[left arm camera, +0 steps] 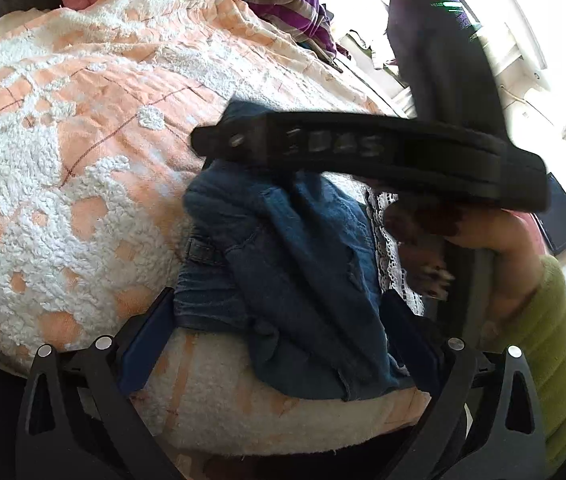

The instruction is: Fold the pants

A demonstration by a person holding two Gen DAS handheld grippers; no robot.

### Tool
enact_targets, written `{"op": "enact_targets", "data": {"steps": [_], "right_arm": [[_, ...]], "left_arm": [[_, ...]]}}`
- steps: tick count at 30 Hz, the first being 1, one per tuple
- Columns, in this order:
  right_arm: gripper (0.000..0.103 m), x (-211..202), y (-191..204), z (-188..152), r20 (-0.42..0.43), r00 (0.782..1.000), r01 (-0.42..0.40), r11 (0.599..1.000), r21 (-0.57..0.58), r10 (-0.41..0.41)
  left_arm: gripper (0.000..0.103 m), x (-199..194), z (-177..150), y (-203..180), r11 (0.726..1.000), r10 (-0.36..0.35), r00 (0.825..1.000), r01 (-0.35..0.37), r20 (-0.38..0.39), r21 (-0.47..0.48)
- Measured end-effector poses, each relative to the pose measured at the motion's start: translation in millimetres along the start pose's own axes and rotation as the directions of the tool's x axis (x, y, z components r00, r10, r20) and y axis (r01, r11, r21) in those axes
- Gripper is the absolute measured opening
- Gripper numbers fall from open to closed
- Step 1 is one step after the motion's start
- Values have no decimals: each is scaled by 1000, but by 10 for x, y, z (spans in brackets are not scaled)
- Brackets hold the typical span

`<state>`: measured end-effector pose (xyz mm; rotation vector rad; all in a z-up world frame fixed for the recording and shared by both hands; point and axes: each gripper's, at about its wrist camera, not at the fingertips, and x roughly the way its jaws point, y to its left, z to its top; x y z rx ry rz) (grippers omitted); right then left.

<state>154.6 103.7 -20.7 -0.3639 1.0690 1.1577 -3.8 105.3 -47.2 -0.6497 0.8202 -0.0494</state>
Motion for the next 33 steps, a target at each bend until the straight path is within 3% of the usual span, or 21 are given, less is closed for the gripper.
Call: {"op": "enact_targets", "data": {"steps": [5, 9, 13, 18, 22, 26, 29, 31, 33], "right_arm": [[26, -493, -152, -88, 121, 992, -45, 998, 53, 38], [26, -962, -350, -273, 215, 975, -68, 993, 92, 47], [26, -1246, -539, -437, 262, 964, -69, 990, 126, 34], [26, -1524, -746, -678, 311, 950, -62, 982, 177, 4], [37, -1686, -889, -864, 352, 936, -68, 973, 220, -14], [51, -1927, -1062, -1184, 407, 911, -60, 954, 294, -68], [52, -2034, -1166, -1464, 401, 904, -3, 935, 354, -149], [52, -2003, -1202, -1636, 349, 913, 62, 918, 392, -211], [52, -1928, -1222, -1753, 318, 924, 66, 911, 408, -210]], "left_arm": [[98, 11, -27, -159, 999, -45, 999, 45, 23, 5], [98, 75, -98, -396, 988, -141, 990, 141, -9, 55], [98, 81, -82, -708, 967, -222, 975, 219, 6, 133], [97, 196, -29, -1036, 939, -305, 951, 309, -53, 151], [97, 328, 15, -1300, 922, -315, 946, 323, -70, 212], [97, 596, -95, -1477, 873, -383, 909, 415, -166, 256], [98, 781, -280, -1437, 843, -445, 852, 503, -276, 193], [98, 775, -352, -1402, 843, -428, 856, 494, -290, 211], [98, 774, -374, -1432, 840, -406, 867, 478, -287, 255]]}}
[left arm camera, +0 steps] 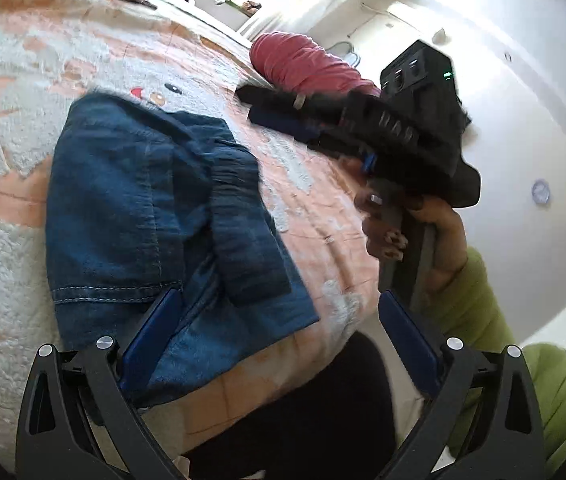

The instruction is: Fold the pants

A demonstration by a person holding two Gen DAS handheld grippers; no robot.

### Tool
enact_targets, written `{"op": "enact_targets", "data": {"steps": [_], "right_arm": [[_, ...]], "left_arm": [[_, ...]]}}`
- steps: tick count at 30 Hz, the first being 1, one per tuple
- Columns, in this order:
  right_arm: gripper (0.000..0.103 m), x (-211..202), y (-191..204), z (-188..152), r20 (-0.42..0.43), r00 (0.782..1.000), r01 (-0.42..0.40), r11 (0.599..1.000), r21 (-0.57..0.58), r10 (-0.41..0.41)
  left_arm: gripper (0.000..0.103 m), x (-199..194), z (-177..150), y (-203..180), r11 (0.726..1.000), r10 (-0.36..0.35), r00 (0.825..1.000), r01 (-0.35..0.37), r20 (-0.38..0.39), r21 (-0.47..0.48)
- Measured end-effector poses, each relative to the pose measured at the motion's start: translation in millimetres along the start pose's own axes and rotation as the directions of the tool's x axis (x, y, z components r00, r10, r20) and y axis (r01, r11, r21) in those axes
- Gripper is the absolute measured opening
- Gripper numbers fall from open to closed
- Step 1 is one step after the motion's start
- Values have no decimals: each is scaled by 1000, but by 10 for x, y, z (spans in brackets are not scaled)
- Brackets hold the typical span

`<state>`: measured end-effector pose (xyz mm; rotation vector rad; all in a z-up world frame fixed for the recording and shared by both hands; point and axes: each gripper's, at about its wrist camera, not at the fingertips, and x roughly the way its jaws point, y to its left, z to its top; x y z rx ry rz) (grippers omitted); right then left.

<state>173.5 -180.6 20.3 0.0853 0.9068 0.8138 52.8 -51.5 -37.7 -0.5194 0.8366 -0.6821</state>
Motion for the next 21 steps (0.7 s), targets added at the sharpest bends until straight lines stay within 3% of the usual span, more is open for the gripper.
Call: {"op": "enact_targets", "data": {"steps": [2, 6, 9, 12, 15, 18, 21], "right_arm": [[52, 96, -37, -112, -44, 999, 13, 1000, 13, -13], [52, 268, -137, -291, -124, 975, 182, 983, -28, -184], [54, 303, -187, -338, -116, 975, 193, 981, 3, -191], [56, 230, -122, -336, -82, 978, 189, 982, -12, -190], [69, 8, -88, -338, -20, 985, 171, 985, -1, -171], [74, -239, -31, -387, 43, 982, 185, 983, -23, -184], [80, -481, 84, -532, 92, 976, 206, 976, -74, -199]], "left_arm": [[98, -4, -11, 2, 1000, 16, 1000, -16, -9, 19], [98, 28, -46, -27, 997, 47, 999, -45, -19, 68], [98, 26, -64, -32, 995, 50, 998, -48, -25, 84], [98, -75, -60, -43, 998, 20, 1000, -20, -11, 51], [98, -239, -44, -49, 997, 34, 999, -36, 21, 70], [98, -488, -1, -56, 991, 104, 991, -111, 87, 81], [98, -665, 149, 39, 976, 205, 969, -214, 138, 47]]}}
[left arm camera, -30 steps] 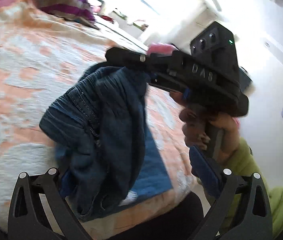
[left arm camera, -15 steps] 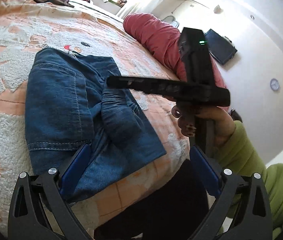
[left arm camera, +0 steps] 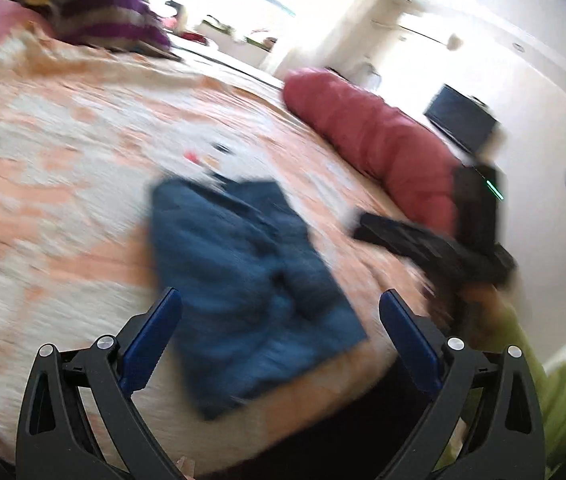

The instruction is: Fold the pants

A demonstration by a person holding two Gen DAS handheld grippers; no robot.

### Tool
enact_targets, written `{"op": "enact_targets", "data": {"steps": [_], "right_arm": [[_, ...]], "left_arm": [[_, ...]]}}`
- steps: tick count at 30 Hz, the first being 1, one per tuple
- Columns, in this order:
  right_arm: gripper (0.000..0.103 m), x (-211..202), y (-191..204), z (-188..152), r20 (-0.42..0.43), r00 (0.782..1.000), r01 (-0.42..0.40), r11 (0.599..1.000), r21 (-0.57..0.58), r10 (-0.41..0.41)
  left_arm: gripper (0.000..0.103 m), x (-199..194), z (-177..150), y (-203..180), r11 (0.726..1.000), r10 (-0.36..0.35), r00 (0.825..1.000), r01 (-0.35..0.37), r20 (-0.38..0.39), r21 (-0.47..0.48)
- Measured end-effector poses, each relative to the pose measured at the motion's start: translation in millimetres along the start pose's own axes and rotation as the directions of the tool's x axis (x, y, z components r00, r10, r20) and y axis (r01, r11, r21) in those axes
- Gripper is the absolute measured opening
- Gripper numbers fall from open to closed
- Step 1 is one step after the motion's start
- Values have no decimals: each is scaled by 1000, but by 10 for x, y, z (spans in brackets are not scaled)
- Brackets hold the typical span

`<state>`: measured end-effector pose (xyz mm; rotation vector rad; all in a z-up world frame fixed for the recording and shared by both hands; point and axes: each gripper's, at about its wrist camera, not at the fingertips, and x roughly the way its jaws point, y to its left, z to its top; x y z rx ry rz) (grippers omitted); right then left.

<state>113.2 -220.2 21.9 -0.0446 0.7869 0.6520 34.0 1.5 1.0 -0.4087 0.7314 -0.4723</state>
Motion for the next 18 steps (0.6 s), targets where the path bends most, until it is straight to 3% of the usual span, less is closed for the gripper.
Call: {"op": "enact_targets", "data": {"steps": [3, 6, 9, 14, 16, 18], "right_arm": [[82, -172, 128, -120, 31, 999, 20, 997, -68, -18], [83, -298, 321, -274, 31, 1000, 3, 989, -150, 2], [83, -349, 554, -391, 11, 998, -52, 975, -216, 55], [83, -310, 999, -517, -36, 995, -104, 930, -352, 97], [79, -251, 1130, -551, -56, 993, -117, 914, -387, 104], [70, -168, 1275, -574, -71, 993, -121, 890, -439, 99]], "left_arm": [[98, -72, 212, 86, 993, 122, 993, -122, 2, 1], [98, -30, 448, 108, 985, 171, 985, -171, -36, 21], [98, 166, 663, 96, 963, 266, 957, -259, -116, 74], [94, 533, 837, 74, 952, 279, 944, -249, -176, 176], [52, 684, 823, 169, 957, 263, 947, -232, -186, 172], [48, 777, 771, 285, 968, 235, 949, -209, -211, 135]]}}
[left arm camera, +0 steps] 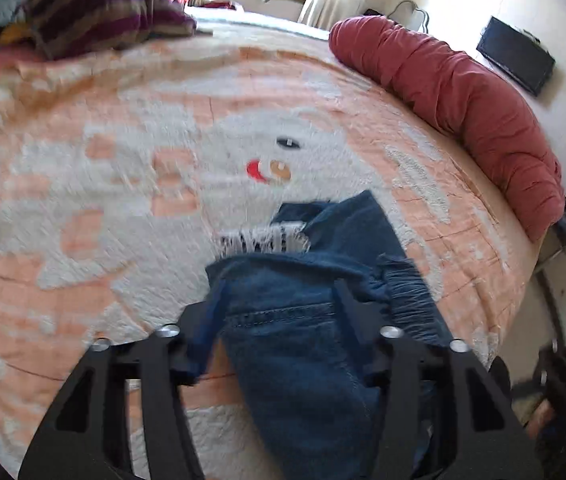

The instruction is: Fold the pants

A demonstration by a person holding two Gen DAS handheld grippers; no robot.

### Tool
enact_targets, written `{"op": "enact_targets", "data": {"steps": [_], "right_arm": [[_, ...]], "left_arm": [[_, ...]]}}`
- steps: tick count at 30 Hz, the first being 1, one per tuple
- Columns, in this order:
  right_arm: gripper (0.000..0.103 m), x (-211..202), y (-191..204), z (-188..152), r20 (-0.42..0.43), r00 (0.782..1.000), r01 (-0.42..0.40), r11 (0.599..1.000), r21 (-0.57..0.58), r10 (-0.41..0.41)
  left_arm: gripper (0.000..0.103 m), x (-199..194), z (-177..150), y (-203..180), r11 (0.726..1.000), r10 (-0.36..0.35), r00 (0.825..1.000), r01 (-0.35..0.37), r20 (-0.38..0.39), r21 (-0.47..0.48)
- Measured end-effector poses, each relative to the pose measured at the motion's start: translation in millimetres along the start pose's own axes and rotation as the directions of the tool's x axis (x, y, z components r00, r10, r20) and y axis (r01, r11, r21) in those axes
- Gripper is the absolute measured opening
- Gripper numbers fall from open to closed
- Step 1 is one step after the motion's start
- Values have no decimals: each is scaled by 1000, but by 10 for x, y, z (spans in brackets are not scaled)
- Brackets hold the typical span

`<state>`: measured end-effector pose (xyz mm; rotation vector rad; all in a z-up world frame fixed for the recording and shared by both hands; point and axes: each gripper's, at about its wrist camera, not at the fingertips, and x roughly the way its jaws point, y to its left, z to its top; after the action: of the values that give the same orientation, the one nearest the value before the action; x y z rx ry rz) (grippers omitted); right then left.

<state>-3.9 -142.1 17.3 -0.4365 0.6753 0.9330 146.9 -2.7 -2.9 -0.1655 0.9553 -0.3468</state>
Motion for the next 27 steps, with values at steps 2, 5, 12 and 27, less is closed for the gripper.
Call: {"op": "enact_targets", "data": {"steps": [2, 5, 12, 27], "right_arm": [[60, 82, 96, 42, -15, 1000, 6, 999, -54, -7], [59, 232, 228, 124, -36, 998, 38, 986, -159, -44], [50, 465, 501, 229, -57, 991, 85, 916, -393, -117], [3, 662, 443, -120, -201, 978, -12, 956, -293, -49]], "left_arm": [[47, 101, -52, 77, 999, -13, 1000, 12, -27, -32], [47, 133, -70, 114, 1000, 0, 999, -1, -35, -32], [47, 206, -58, 91, 1000, 20, 999, -21, -41, -22], [50, 231, -44, 49, 1000, 31, 999, -31, -34, -5]]}}
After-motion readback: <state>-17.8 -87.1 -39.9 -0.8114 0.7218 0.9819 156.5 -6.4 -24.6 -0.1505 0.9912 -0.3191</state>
